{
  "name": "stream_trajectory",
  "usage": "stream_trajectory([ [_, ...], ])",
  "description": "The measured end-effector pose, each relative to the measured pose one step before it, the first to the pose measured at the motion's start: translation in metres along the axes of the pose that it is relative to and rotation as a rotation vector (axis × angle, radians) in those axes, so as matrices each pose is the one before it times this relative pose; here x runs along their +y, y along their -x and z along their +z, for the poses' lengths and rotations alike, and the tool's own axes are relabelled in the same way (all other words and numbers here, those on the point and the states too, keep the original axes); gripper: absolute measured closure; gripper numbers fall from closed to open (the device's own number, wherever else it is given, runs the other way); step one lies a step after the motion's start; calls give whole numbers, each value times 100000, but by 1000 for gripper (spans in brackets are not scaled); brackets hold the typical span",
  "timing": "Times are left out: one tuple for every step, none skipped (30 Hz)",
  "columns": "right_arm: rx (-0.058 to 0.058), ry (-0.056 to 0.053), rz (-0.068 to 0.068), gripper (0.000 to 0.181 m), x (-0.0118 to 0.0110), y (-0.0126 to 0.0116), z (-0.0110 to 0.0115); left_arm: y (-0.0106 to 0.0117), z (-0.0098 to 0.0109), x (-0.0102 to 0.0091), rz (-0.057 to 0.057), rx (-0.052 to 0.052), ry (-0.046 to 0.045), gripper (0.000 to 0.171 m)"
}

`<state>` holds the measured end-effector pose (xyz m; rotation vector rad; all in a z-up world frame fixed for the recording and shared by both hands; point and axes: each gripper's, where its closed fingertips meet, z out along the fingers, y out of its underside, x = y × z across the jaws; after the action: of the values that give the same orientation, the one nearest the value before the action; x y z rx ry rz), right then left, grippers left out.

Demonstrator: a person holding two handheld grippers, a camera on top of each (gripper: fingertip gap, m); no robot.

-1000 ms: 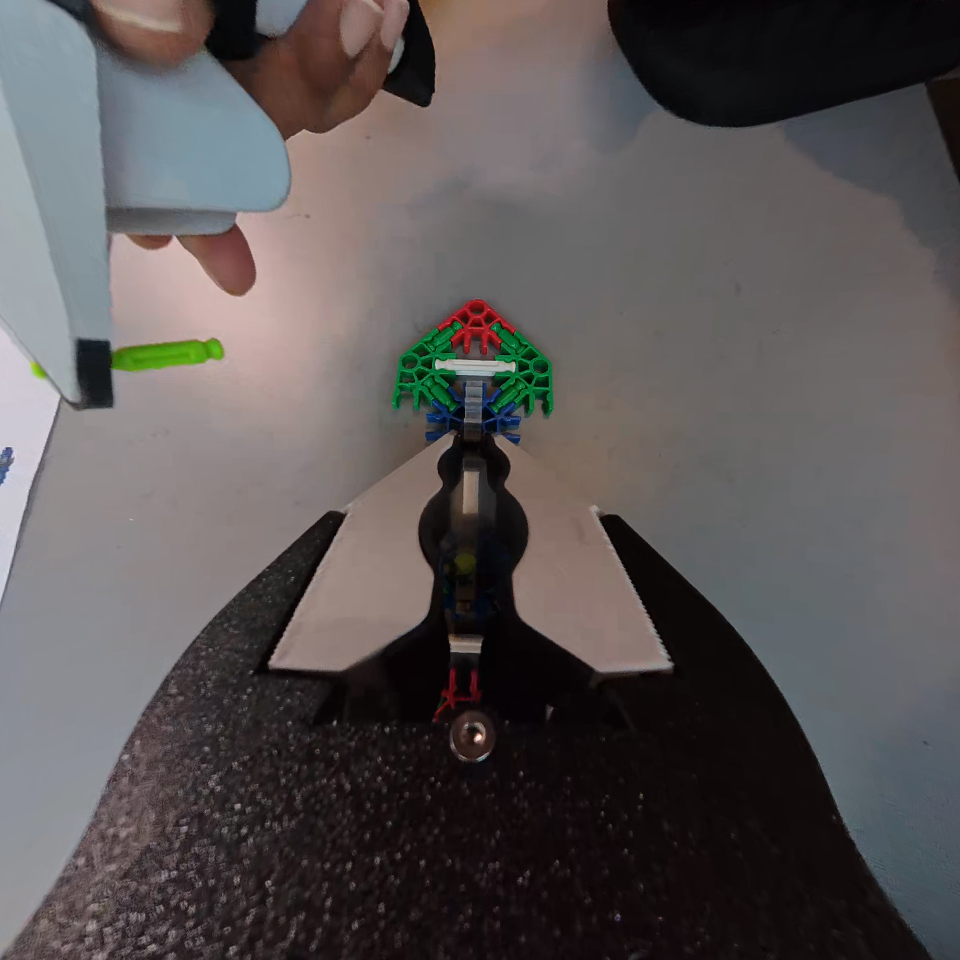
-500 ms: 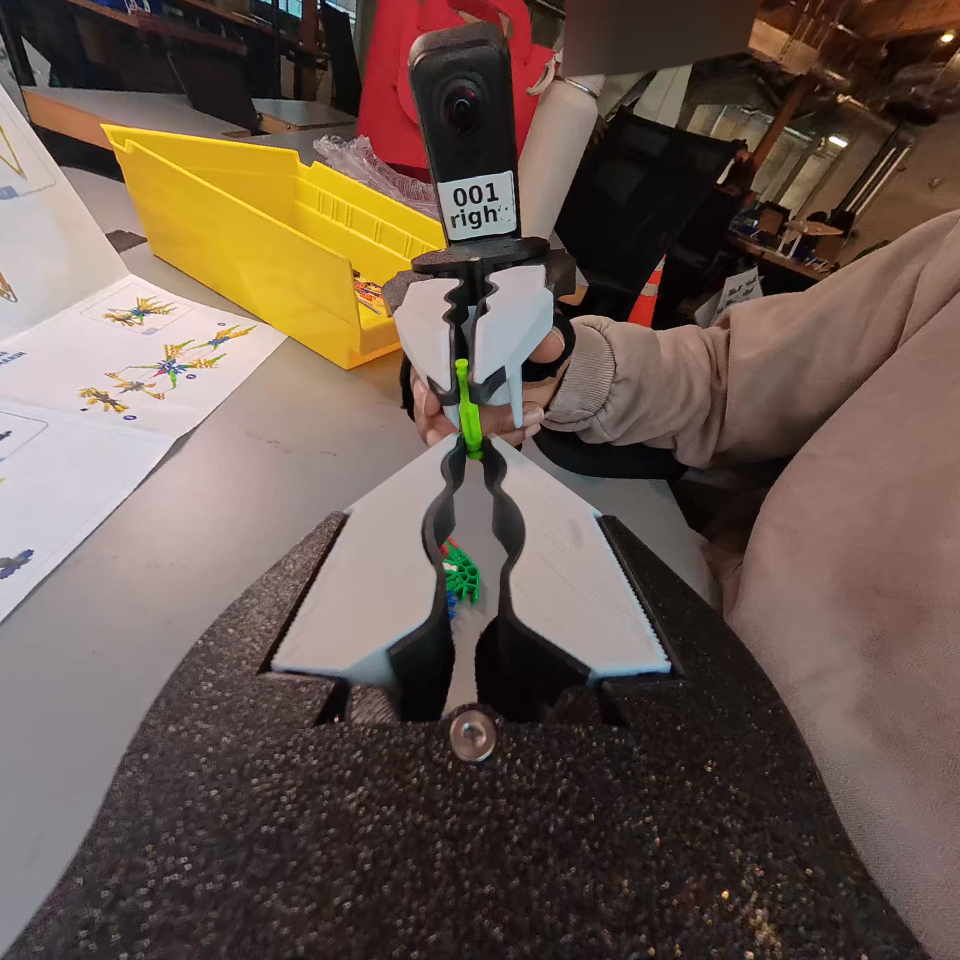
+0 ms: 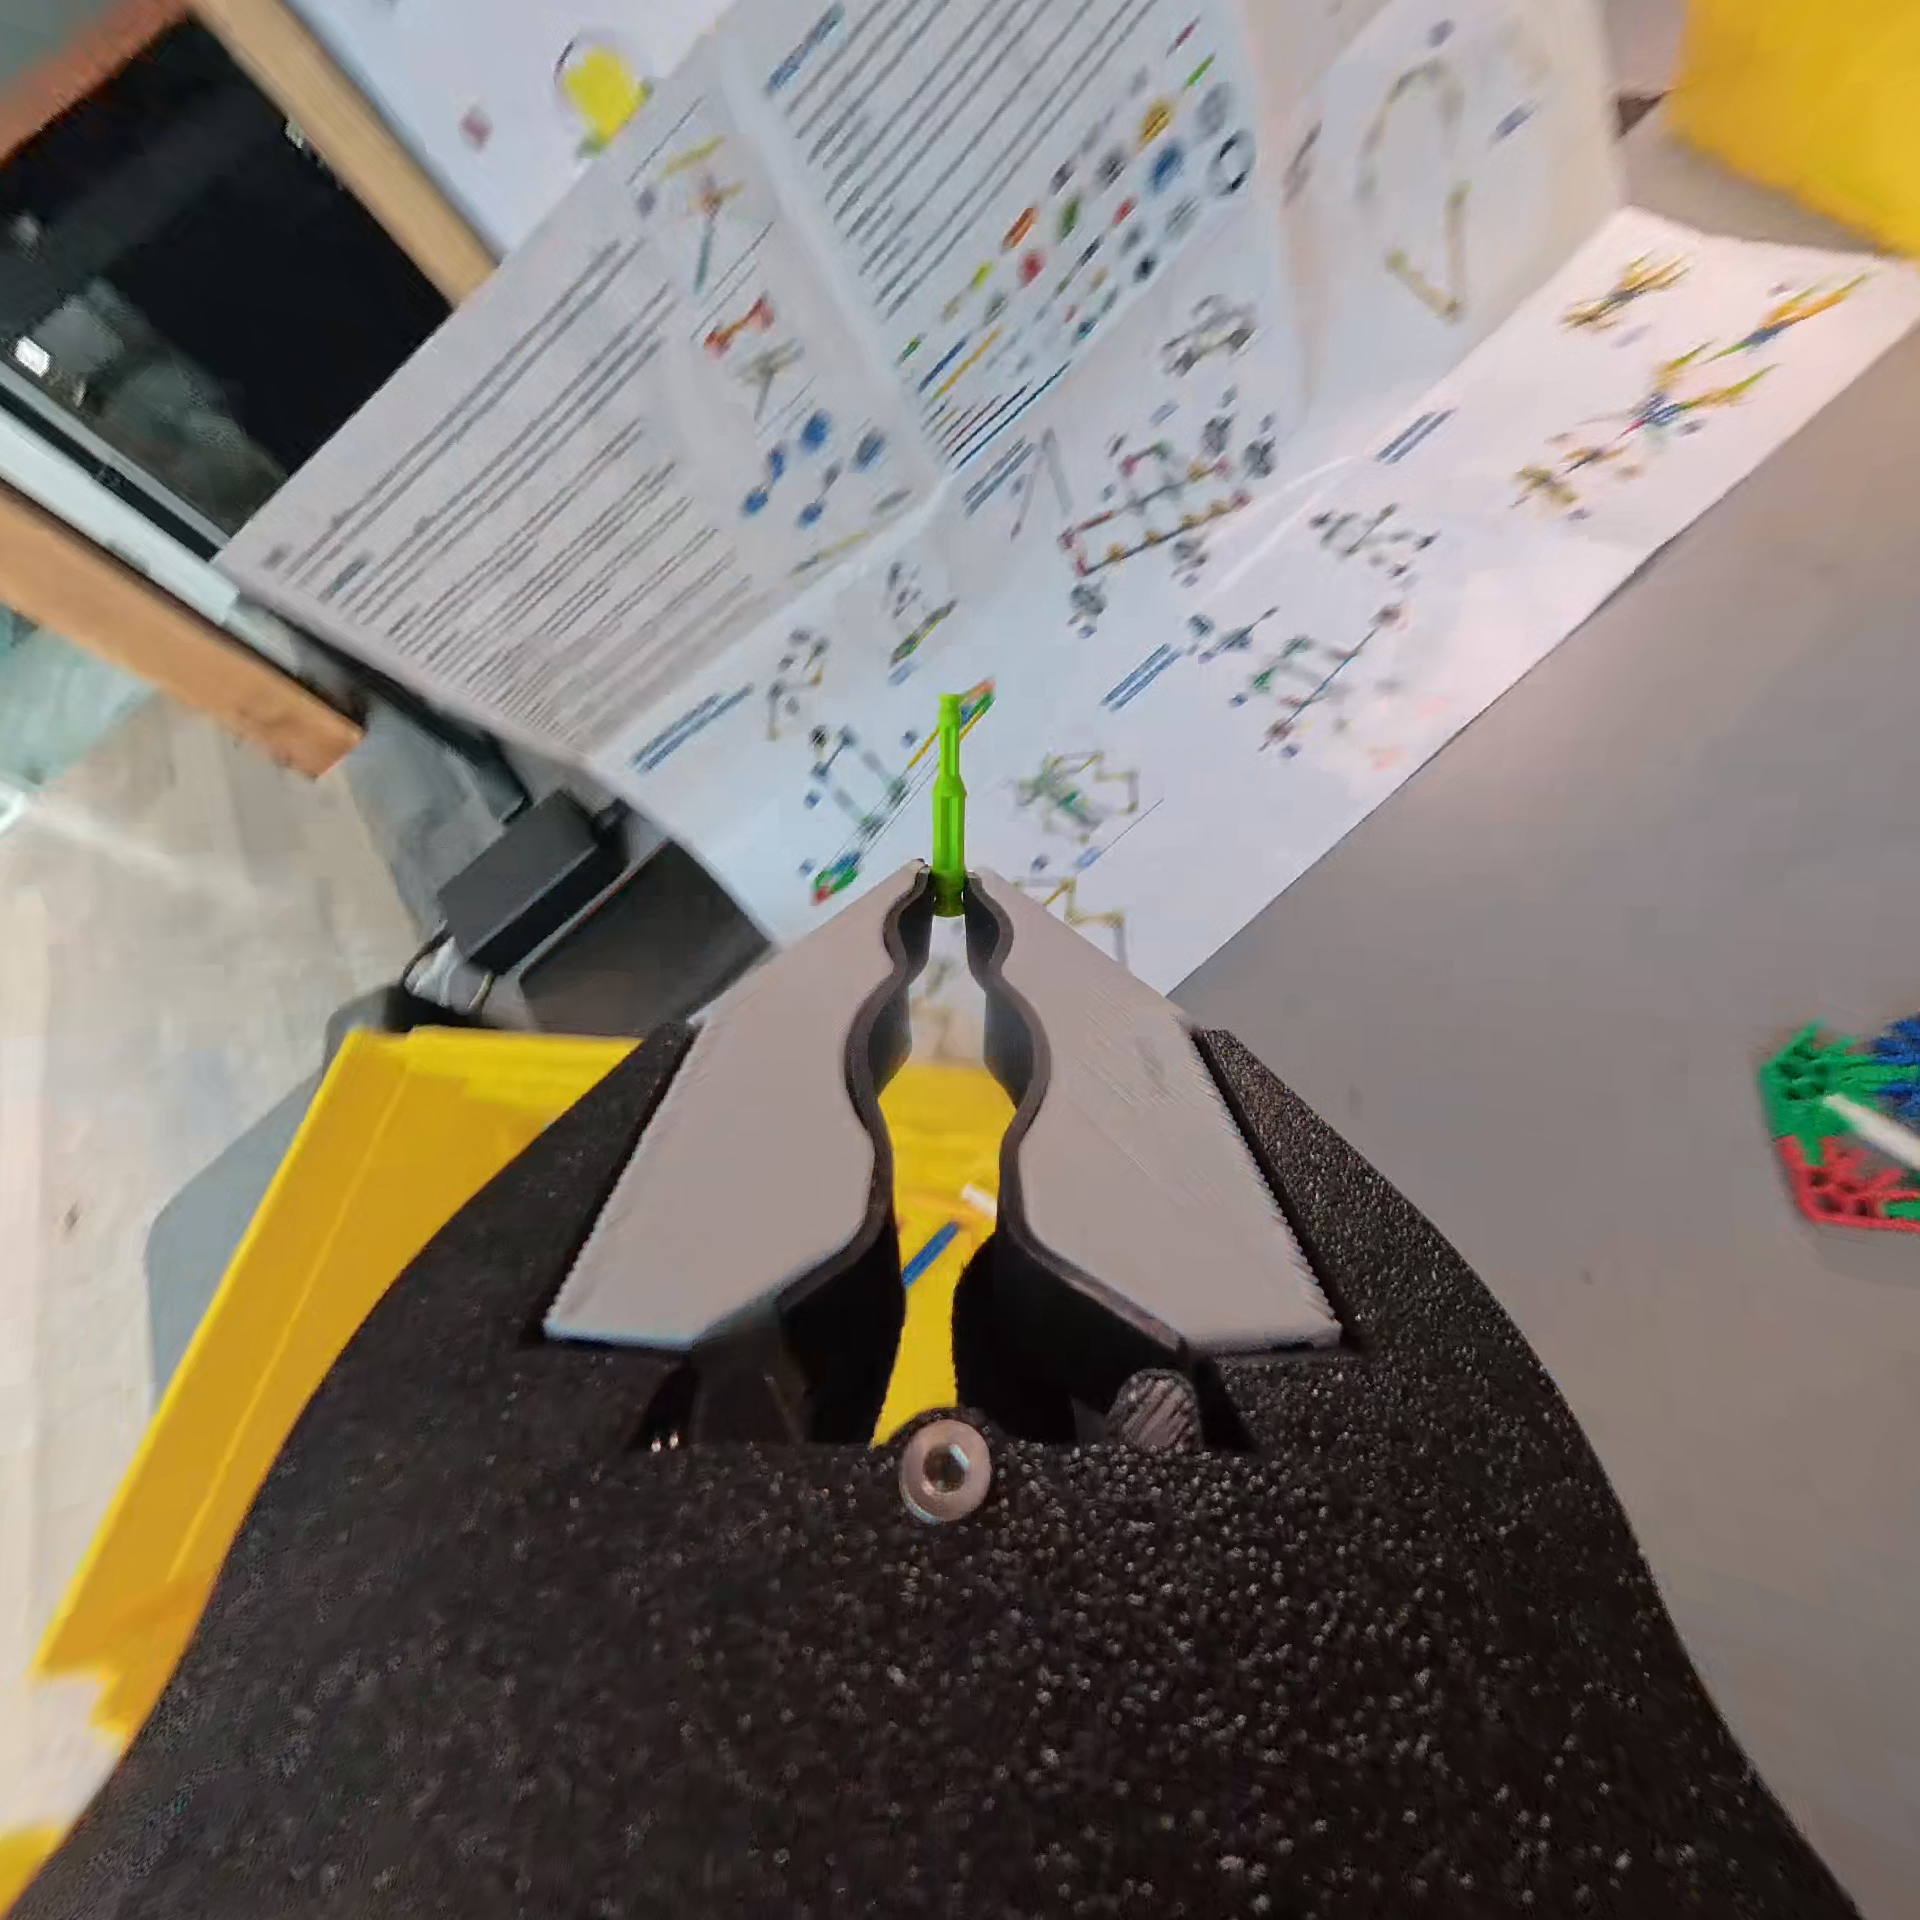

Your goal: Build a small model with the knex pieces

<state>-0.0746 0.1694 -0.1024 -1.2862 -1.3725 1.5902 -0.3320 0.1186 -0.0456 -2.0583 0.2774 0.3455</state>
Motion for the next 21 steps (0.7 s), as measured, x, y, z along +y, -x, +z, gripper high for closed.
stream_trajectory([
  [30,1511,-1636,165,190,143,24,2627,-717,1742,-1002,-8035,5897,167],
  [423,1229,-1897,165,157,115,-4,2650,-548,1805,608,-9128,5852,167],
  [615,1059,-1804,165,155,76,-16,2243,-261,1957,492,-7172,6813,168],
  [497,1108,-1406,165,199,45,24,1638,35,2012,-695,-4173,7403,167],
  [296,939,-939,165,212,7,64,1088,282,1792,-1433,-1749,6457,167],
  [2,818,-350,165,222,-11,111,714,427,1381,-1532,-753,4618,167],
  [-102,557,315,165,205,-26,100,460,488,1023,-1343,-382,3304,167],
  [-282,303,752,165,153,-13,92,271,511,754,-964,-289,2680,167],
  [-307,-172,546,165,-45,14,-2,117,474,569,-429,-261,2434,167],
  [261,-451,119,165,-48,-47,-46,46,393,396,-68,-586,2085,167],
  [410,-221,9,165,-23,-62,-69,128,298,174,-133,-1457,1169,165],
  [412,324,-320,165,36,-43,-66,110,179,-15,-331,-1499,227,161],
  [398,544,-661,165,47,-42,-47,-21,99,-122,-462,-571,-324,160],
  [558,405,-901,165,3,-38,-29,-57,3,-231,-576,-300,-904,158],
  [508,239,-902,165,-11,-18,-1,-62,-98,-322,-469,-245,-1321,156],
  [257,224,-541,165,21,21,20,-170,-219,-445,-193,259,-1848,154],
  [-29,281,-194,165,70,65,70,-377,-379,-741,-7,1119,-3186,152],
  [-196,508,-148,165,135,84,100,-787,-547,-1114,134,3073,-4832,152],
  [-271,731,-406,165,86,111,101,-1398,-655,-1488,323,5925,-6291,151],
  [15,517,-740,165,65,87,88,-2112,-663,-1780,833,8966,-7362,152],
  [56,532,-791,165,62,97,60,-2813,-492,-1936,1400,11776,-7664,151],
])
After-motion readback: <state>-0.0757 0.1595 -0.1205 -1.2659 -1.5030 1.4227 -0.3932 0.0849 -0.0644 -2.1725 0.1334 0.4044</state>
